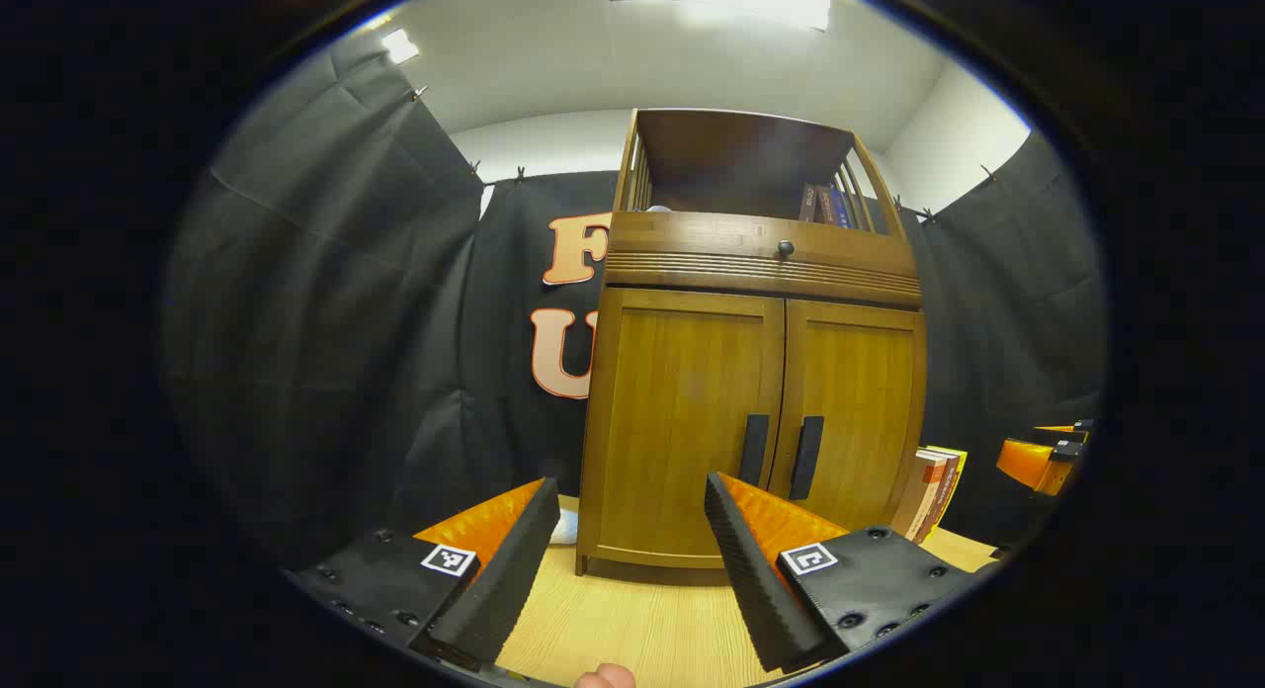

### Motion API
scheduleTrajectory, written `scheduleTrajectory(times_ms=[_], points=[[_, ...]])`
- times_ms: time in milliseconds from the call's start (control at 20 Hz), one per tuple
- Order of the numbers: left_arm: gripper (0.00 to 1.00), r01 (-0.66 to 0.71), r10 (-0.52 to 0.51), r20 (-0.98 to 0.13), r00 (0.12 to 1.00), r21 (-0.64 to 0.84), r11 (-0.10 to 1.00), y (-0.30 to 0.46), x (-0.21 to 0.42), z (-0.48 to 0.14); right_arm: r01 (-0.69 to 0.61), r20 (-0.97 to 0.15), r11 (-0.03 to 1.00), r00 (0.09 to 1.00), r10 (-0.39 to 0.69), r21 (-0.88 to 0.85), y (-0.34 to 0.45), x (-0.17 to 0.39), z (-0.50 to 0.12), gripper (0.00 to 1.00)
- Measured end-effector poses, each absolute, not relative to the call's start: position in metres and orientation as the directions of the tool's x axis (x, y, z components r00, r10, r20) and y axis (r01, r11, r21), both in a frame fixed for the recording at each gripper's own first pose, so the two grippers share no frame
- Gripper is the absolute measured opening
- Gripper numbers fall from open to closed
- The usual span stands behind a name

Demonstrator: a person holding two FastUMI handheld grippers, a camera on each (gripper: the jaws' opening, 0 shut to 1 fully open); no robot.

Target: Open the right door of the double-door shoe cabinet with the right hand, and open the left door with the left hand.

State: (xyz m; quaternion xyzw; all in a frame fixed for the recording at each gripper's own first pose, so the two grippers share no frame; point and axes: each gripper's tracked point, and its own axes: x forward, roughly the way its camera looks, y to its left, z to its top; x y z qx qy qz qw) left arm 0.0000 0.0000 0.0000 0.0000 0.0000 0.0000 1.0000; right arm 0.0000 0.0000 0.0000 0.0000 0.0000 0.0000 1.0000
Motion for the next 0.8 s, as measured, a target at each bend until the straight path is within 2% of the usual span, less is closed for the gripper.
scheduleTrajectory(times_ms=[250, 300, 350, 400, 450, 500, 550, 600, 650, 700, 750, 800], points=[[0.96, 0.009, -0.009, -0.006, 1.000, 0.003, 1.000, -0.0017, 0.0004, -0.0004, 0.002, -0.001, 1.000, 1.000, -0.002, 0.009, -0.0013, 0.0000, 0.0005, 0.93], [0.99, 0.010, -0.010, -0.007, 1.000, 0.001, 1.000, -0.0018, 0.0005, 0.0001, 0.004, 0.001, 1.000, 1.000, -0.004, 0.007, -0.0024, -0.0001, 0.0003, 0.93], [0.96, 0.010, -0.010, -0.008, 1.000, 0.002, 1.000, -0.0021, 0.0006, -0.0006, 0.005, 0.002, 1.000, 1.000, -0.005, 0.004, -0.0029, 0.0004, -0.0001, 0.93], [0.96, 0.011, -0.011, -0.010, 1.000, 0.005, 1.000, -0.0024, 0.0010, -0.0008, 0.007, 0.005, 1.000, 1.000, -0.007, 0.002, -0.0036, -0.0005, 0.0000, 0.98], [0.96, 0.011, -0.011, -0.010, 1.000, 0.009, 1.000, -0.0026, 0.0008, -0.0013, 0.010, 0.005, 1.000, 1.000, -0.010, 0.002, -0.0040, -0.0007, -0.0008, 0.98], [0.96, 0.013, -0.013, -0.010, 1.000, 0.012, 1.000, -0.0033, 0.0005, -0.0008, 0.010, 0.004, 1.000, 1.000, -0.010, 0.004, -0.0038, -0.0012, -0.0009, 0.93], [0.93, 0.015, -0.015, -0.013, 1.000, 0.011, 1.000, -0.0035, 0.0002, -0.0010, 0.010, 0.003, 1.000, 1.000, -0.010, 0.006, -0.0033, -0.0012, -0.0017, 0.93], [0.96, 0.017, -0.017, -0.014, 1.000, 0.006, 1.000, -0.0042, -0.0004, -0.0008, 0.009, 0.002, 1.000, 1.000, -0.009, 0.009, -0.0029, -0.0005, -0.0015, 0.93], [0.93, 0.019, -0.019, -0.012, 1.000, 0.001, 1.000, -0.0043, -0.0006, 0.0001, 0.009, 0.004, 1.000, 1.000, -0.009, 0.011, -0.0020, -0.0004, -0.0012, 0.93], [0.96, 0.020, -0.020, -0.011, 1.000, -0.002, 1.000, -0.0045, -0.0006, 0.0013, 0.009, 0.005, 1.000, 1.000, -0.009, 0.011, -0.0031, -0.0005, -0.0008, 0.93], [0.93, 0.019, -0.019, -0.010, 1.000, -0.001, 1.000, -0.0046, -0.0003, 0.0008, 0.010, 0.006, 1.000, 1.000, -0.010, 0.009, -0.0032, -0.0002, -0.0008, 0.93], [0.96, 0.019, -0.019, -0.010, 1.000, 0.001, 1.000, -0.0048, -0.0004, 0.0009, 0.010, 0.005, 1.000, 1.000, -0.010, 0.007, -0.0033, -0.0001, -0.0016, 0.93]])
